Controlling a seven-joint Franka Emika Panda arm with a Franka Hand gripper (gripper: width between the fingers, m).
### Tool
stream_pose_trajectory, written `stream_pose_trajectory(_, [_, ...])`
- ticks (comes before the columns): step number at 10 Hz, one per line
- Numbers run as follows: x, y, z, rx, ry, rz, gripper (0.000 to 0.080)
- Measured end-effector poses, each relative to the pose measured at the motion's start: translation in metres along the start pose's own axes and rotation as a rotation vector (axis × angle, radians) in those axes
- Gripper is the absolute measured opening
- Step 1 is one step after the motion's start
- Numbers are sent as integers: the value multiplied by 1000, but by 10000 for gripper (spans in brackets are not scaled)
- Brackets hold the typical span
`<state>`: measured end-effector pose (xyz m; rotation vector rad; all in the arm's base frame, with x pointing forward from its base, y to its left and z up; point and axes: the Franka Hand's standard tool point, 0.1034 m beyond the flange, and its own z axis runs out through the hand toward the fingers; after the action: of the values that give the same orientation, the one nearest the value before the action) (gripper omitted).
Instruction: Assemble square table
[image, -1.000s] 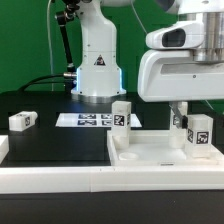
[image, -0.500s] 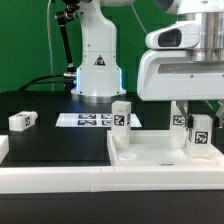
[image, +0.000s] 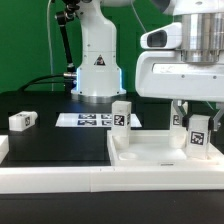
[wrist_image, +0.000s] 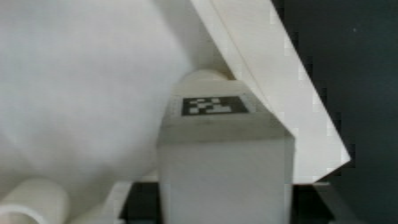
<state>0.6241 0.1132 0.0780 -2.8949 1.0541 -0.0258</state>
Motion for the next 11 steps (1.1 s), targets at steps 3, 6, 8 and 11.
stream_pose_trajectory(3, [4, 0, 0, 23, 11, 191, 290])
stream_pose_trajectory(6, [4, 1, 0, 24, 10, 358, 290])
stream_pose_trajectory(8, [5, 1, 0, 25, 8, 461, 290])
stream_pose_trajectory(11, [3, 3, 0, 86, 0, 826, 290])
